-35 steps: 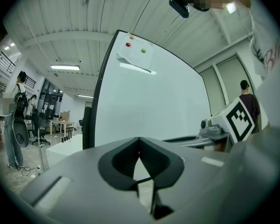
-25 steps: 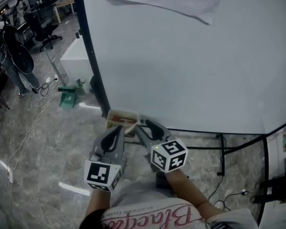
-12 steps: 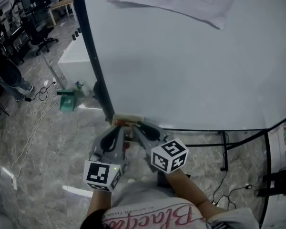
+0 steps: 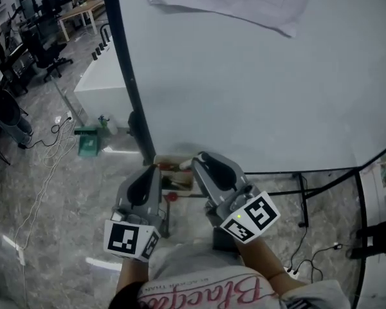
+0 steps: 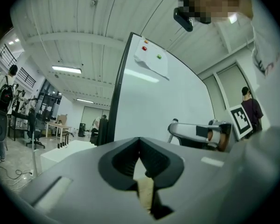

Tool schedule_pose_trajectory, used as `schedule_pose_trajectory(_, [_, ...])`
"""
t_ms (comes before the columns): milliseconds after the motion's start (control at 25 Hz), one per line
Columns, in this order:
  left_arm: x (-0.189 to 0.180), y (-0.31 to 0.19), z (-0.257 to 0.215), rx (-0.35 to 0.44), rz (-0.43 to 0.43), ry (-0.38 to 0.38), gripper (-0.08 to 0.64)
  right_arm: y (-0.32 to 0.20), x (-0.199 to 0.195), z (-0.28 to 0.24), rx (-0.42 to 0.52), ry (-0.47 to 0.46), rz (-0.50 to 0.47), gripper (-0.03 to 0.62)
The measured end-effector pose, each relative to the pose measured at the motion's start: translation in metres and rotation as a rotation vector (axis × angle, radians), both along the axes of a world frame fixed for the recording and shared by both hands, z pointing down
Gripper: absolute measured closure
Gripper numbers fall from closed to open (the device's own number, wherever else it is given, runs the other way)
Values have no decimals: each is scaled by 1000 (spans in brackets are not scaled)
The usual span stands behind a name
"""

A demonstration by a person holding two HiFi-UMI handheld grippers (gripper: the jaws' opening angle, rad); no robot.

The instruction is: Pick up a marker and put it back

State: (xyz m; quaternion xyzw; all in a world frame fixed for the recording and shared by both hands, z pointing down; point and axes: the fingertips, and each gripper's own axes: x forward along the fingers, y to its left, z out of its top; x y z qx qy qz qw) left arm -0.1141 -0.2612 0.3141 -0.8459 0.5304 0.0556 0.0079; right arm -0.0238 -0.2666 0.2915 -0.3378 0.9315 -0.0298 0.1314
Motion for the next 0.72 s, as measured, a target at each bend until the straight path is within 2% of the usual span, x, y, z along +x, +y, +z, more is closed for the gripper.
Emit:
schedule_pose_trajectory(80, [2,1,-8,21,21,-3,560,5,4,-12,33,-7,6,526])
schedule_pose_trajectory(240, [7,1,-11,65,31,-81,561,13,4,-19,58,0,2,526])
schedule_pose_trajectory(400, [8,2,-21,98,42,-19,560,16,4,-19,61,13,0,526])
schedule_pose_trajectory(560, [10,0,-18,92,45,-16,560,12,4,-14,47,23,2,526])
schedule_pose_trajectory(720, [8,-2,-16,84,43,-11,560,4,-2,4,-20,38,5,526])
